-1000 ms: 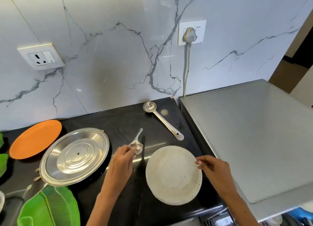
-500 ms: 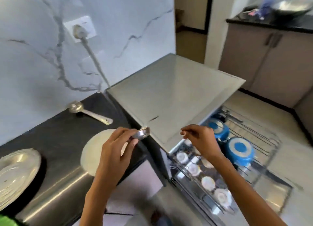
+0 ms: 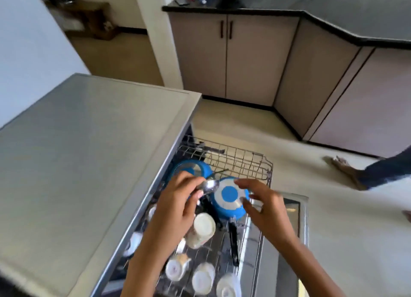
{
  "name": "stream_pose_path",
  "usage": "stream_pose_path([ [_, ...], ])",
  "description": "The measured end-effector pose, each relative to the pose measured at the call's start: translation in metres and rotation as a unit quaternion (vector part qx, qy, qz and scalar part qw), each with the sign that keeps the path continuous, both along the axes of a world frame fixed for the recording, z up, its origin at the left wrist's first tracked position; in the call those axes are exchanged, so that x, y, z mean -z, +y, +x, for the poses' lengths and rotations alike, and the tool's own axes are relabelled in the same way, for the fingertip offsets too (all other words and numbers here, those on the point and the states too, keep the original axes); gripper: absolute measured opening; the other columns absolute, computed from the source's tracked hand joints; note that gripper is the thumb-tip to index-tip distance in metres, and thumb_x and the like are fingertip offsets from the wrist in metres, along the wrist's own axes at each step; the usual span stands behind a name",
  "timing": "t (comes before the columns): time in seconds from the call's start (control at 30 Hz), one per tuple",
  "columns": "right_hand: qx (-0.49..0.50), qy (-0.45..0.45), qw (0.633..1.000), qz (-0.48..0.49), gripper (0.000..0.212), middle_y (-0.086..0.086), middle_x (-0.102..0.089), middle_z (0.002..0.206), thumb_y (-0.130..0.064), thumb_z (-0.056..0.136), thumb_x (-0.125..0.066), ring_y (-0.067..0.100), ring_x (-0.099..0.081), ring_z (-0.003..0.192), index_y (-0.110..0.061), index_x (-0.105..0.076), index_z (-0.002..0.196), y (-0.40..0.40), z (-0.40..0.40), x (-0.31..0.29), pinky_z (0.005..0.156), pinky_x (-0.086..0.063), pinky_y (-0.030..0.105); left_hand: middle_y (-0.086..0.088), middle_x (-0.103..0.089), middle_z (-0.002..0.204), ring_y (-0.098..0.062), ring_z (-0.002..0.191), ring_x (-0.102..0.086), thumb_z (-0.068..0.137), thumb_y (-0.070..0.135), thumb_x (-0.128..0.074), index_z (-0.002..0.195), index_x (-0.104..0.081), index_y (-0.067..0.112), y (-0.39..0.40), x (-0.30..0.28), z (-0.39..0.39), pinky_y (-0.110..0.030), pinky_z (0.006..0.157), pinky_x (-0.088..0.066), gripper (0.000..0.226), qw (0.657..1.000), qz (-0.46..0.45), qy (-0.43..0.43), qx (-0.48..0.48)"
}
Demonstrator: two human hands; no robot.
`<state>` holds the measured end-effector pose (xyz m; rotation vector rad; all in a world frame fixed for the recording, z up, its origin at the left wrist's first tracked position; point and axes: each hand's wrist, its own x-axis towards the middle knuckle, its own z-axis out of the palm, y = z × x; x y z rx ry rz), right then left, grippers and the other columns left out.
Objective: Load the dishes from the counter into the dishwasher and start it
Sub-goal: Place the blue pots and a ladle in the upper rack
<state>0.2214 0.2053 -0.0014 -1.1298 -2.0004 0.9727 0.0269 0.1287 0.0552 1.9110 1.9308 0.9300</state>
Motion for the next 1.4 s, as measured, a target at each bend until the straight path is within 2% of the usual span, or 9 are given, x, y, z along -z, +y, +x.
stream_pose_path([
  [0.1,-0.049,-0.061,0.996,0.05,0.054,-0.022,-0.054,0.123,-0.03,0.074,-0.07,-0.006,-0.051,0.109,-0.038,-0.047,0.122,0.027,-0.019,0.03,0.088,-0.041,0.012,0.008,-0.055,0.1,-0.003,0.093,-0.055,0.088,0.012,-0.055,0.11,-0.065,0.011,0.045,0.037,-0.005,-0.01,0.082,-0.041,0.024,0.999,-0.015,-0.001,0.042],
  [0.2,-0.033,-0.047,0.995,0.082,0.029,-0.02,-0.06,0.108,-0.045,0.08,-0.056,0.002,-0.06,0.094,-0.036,-0.052,0.108,0.059,-0.04,0.052,0.075,-0.05,0.024,0.015,-0.055,0.099,0.001,0.095,-0.055,0.089,0.02,-0.055,0.111,-0.066,0.015,0.077,0.062,-0.016,-0.01,0.084,-0.041,0.025,0.997,-0.022,-0.015,0.076],
  [0.4,-0.013,-0.025,0.995,0.096,0.019,-0.015,-0.067,0.092,-0.02,0.081,-0.069,0.003,-0.066,0.081,-0.017,-0.059,0.096,0.131,-0.057,0.087,0.067,-0.054,0.027,0.011,-0.057,0.123,0.003,0.113,-0.052,0.092,0.026,-0.049,0.128,-0.056,0.015,0.13,0.113,-0.041,-0.006,0.096,-0.034,0.038,0.998,0.04,-0.041,-0.019],
  [0.5,0.026,0.046,0.997,0.055,0.021,-0.021,-0.063,0.082,-0.02,0.076,-0.072,-0.014,-0.061,0.08,-0.015,-0.056,0.088,0.167,-0.066,0.091,0.068,-0.045,0.005,0.002,-0.051,0.135,-0.011,0.124,-0.048,0.094,0.015,-0.05,0.132,-0.052,0.013,0.155,0.165,-0.05,-0.015,0.105,-0.03,0.038,0.997,-0.033,-0.013,-0.075],
  [0.6,0.061,0.088,0.994,0.011,0.026,-0.012,-0.067,0.081,-0.013,0.074,-0.075,-0.016,-0.06,0.072,-0.011,-0.055,0.091,0.202,-0.08,0.096,0.063,-0.042,0.001,-0.002,-0.029,0.151,-0.021,0.139,-0.029,0.098,0.023,-0.035,0.14,-0.041,0.014,0.181,0.215,-0.049,-0.034,0.114,-0.019,0.044,0.987,-0.123,0.088,-0.048],
  [0.73,0.045,0.085,0.995,-0.028,0.03,0.0,-0.071,0.086,-0.014,0.075,-0.075,0.0,-0.066,0.077,-0.011,-0.053,0.095,0.232,-0.097,0.11,0.069,-0.051,0.013,-0.011,-0.055,0.132,-0.031,0.12,-0.054,0.085,0.027,-0.05,0.119,-0.063,0.013,0.201,0.252,-0.053,-0.051,0.097,-0.039,0.039,0.965,-0.13,0.226,-0.021],
  [1.03,-0.009,0.008,0.998,-0.054,0.032,0.005,-0.069,0.089,-0.017,0.078,-0.073,0.014,-0.067,0.079,-0.008,-0.05,0.098,0.251,-0.129,0.151,0.073,-0.056,0.03,-0.009,-0.06,0.125,-0.028,0.116,-0.057,0.066,0.012,-0.079,0.12,-0.062,0.014,0.197,0.271,-0.045,-0.047,0.093,-0.045,0.056,0.969,-0.133,0.201,-0.052],
  [1.27,-0.041,-0.032,0.995,-0.09,0.025,0.004,-0.066,0.089,-0.02,0.083,-0.068,0.015,-0.066,0.081,-0.006,-0.051,0.096,0.253,-0.148,0.182,0.071,-0.055,0.021,-0.01,-0.058,0.128,-0.03,0.117,-0.056,0.054,0.008,-0.085,0.127,-0.046,0.017,0.194,0.276,-0.045,-0.047,0.092,-0.044,0.083,0.969,-0.145,0.194,-0.038],
  [1.4,-0.067,-0.057,0.993,-0.082,0.028,0.014,-0.068,0.091,-0.022,0.085,-0.065,0.028,-0.067,0.083,-0.005,-0.049,0.098,0.251,-0.156,0.201,0.075,-0.054,0.044,-0.009,-0.058,0.128,-0.029,0.117,-0.056,0.052,0.008,-0.086,0.127,-0.044,0.018,0.192,0.279,-0.046,-0.046,0.093,-0.042,0.086,0.973,-0.127,0.187,-0.034],
])
